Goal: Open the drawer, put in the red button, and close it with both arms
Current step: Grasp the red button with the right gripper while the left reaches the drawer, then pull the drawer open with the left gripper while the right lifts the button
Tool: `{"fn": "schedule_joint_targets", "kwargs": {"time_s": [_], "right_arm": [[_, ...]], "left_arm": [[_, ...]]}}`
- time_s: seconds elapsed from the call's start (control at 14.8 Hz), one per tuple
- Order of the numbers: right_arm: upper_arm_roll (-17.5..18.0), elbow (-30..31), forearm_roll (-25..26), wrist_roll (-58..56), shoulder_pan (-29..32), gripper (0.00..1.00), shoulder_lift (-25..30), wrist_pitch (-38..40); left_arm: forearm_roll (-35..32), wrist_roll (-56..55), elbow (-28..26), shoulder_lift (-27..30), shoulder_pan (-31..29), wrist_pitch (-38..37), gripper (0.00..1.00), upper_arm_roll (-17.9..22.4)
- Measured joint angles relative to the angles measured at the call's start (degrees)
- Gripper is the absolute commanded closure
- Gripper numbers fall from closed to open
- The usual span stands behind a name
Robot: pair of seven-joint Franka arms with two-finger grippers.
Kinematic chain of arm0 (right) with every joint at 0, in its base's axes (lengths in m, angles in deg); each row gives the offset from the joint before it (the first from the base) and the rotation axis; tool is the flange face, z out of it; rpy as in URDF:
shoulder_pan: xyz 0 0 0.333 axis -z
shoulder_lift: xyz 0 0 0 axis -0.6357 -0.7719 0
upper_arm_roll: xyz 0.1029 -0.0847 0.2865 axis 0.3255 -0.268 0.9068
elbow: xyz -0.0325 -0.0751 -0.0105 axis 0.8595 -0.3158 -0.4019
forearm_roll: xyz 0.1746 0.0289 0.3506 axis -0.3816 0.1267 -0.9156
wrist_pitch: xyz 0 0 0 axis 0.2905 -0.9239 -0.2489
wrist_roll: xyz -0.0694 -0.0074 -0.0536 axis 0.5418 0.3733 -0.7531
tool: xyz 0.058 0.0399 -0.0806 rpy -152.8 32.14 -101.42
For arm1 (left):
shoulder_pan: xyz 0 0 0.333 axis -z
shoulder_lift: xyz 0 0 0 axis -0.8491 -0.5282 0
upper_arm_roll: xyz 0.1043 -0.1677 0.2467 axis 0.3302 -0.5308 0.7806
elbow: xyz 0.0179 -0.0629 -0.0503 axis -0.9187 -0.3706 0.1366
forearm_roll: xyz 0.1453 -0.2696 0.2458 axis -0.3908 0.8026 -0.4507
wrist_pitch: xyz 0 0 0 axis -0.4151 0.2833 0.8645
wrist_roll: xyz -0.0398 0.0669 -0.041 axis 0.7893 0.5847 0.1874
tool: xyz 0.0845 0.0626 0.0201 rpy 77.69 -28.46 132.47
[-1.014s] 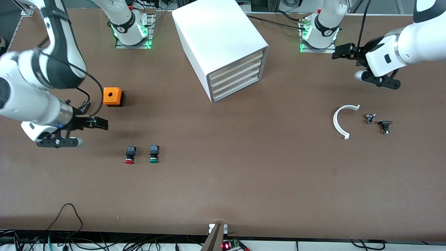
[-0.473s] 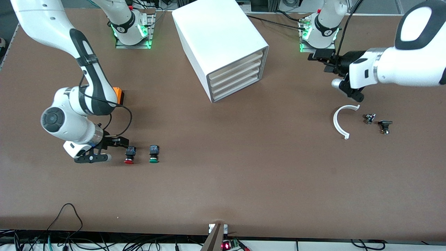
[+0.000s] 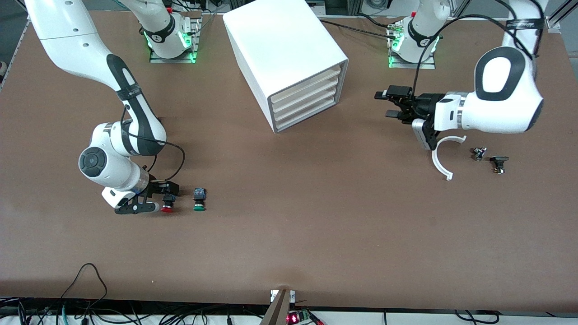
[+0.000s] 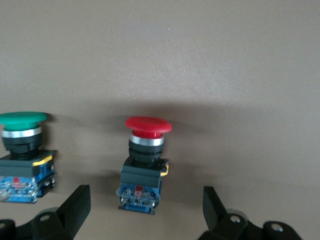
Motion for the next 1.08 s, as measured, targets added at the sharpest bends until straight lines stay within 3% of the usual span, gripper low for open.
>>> {"fn": "schedule_joint_targets", "kwargs": {"time_s": [0.14,0.27,0.47,0.54,0.61,0.68,1.08], "right_arm": [[0.0,0.0,0.0,0.0,-0.12,0.09,-1.19,-1.16],[0.0,0.0,0.0,0.0,-0.3,0.22,-1.9,-1.65],[0.0,0.0,0.0,0.0,-0.43,0.55,-2.17,-1.91],[0.0,-0.01,0.0,0.0,-0.44,0.7,-2.17,-1.98],[0.0,-0.02,0.0,0.0,-0.46,0.92,-2.17,-2.05],[0.0,-0.03,0.0,0.0,-0.47,1.0,-2.16,-2.06],[0.0,-0.84,0.0,0.88,-0.96,1.0,-2.07,-1.94]], "left_arm": [[5.71,4.9,-4.61,-0.02,0.17,6.02,0.02,-2.62],[9.9,7.45,-8.39,-0.18,0.4,10.91,0.02,-6.34],[12.42,10.29,-10.47,-1.32,0.74,13.65,0.02,-8.87],[13.58,12.21,-10.72,-2.17,0.72,13.71,0.05,-8.87],[15.78,15.74,-11.2,-4.15,0.72,13.72,0.07,-8.89],[16.54,17.49,-11.45,-5.61,0.74,13.7,0.08,-9.08],[19.77,21.06,-13.17,-11.35,1.02,13.72,0.19,-13.71]]}}
